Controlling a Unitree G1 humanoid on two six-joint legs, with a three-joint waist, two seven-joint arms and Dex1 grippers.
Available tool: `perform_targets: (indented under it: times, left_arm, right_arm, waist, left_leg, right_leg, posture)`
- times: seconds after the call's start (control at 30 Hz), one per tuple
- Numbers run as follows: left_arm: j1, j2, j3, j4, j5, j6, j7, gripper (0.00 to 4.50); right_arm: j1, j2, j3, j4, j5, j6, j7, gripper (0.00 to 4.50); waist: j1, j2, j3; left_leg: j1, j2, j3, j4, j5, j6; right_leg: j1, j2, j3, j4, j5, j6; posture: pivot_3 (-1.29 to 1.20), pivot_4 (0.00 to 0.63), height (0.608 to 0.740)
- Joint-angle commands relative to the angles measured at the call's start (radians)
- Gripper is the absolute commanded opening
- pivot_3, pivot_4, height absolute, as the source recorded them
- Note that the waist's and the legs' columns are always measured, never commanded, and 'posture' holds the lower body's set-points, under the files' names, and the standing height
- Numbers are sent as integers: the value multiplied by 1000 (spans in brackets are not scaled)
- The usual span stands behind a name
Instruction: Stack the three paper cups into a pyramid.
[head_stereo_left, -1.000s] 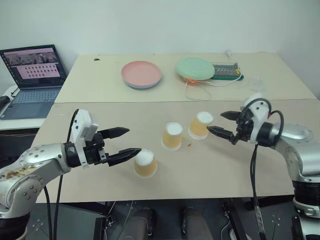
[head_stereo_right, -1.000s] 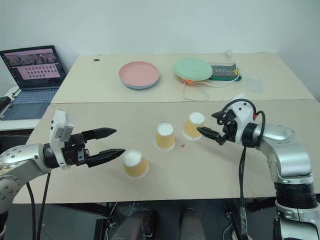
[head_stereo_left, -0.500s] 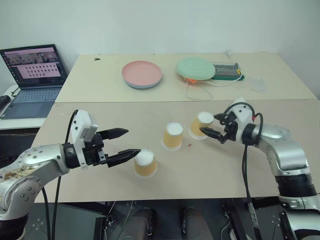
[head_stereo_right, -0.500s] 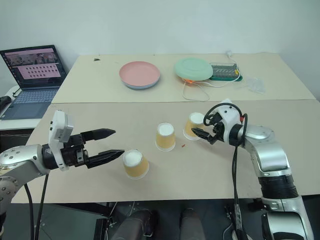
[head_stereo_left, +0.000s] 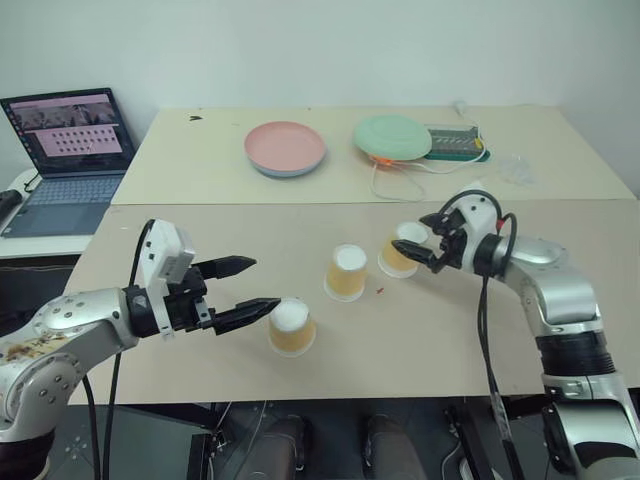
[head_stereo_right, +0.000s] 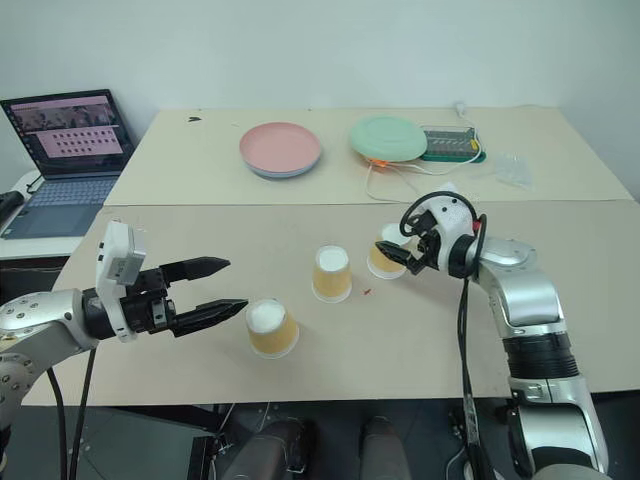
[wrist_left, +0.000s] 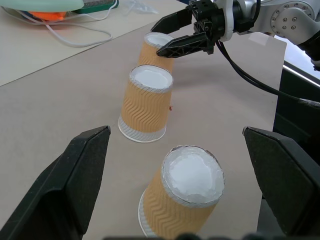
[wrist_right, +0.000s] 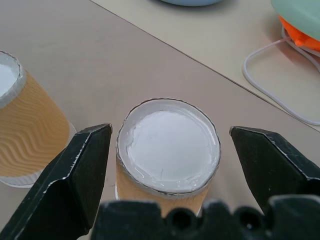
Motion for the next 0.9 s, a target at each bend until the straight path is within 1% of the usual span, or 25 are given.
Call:
perform_targets:
  times: [0.03,0.4,0.47,0.5,0.53,0.6,0.8,0.9]
  left_arm:
    - [-2,15,33,-29,-14,-5,-1,4500]
    - [2,21,35,-31,-16,0,1,4500]
    - [1,21,36,-30,-18,1,2,4500]
    - [-1,21,35,-29,-18,1,2,4500]
    - [0,21,36,-29,-19,2,3,4500]
    - [0,21,36,-30,-18,3,4,4500]
    - [-2,20,33,-26,-17,2,5,4500]
    - [-5,19,28,-23,-13,1,4,4500]
  right_arm:
    - [-8,-3,-14,-29,11,-16,9,4411]
    - [-4,28,-6,0,12,-16,7,4411]
    - [-5,40,-10,3,15,-21,7,3890]
    - [-11,45,-10,10,11,-22,4,3775]
    - [-16,49,-12,13,10,-18,2,3340]
    - [-19,49,-12,10,9,-14,3,2769]
    - [-20,31,-23,1,7,-11,8,2769]
    - [-20,0,-32,-34,32,-13,58,2769]
  waist:
    - [0,0,0]
    - [-1,0,0]
    - [-1,0,0]
    - [-1,0,0]
    - [-1,0,0]
    - [0,0,0]
    - [-1,0,0]
    - [0,0,0]
  left_leg:
    - [0,0,0,0,0,0]
    - [0,0,0,0,0,0]
    - [0,0,0,0,0,0]
    - [0,0,0,0,0,0]
    - [0,0,0,0,0,0]
    - [0,0,0,0,0,0]
    - [0,0,0,0,0,0]
    - [0,0,0,0,0,0]
  right_leg:
    - [0,0,0,0,0,0]
    - [0,0,0,0,0,0]
    - [0,0,0,0,0,0]
    - [0,0,0,0,0,0]
    - [0,0,0,0,0,0]
    - [0,0,0,0,0,0]
    - [0,0,0,0,0,0]
    - [0,0,0,0,0,0]
  posture:
    - [0,150,718]
    - [0,150,718]
    - [0,150,718]
    - [0,150,718]
    - [0,150,718]
    - [0,150,718]
    - [0,150,718]
    - [0,150,718]
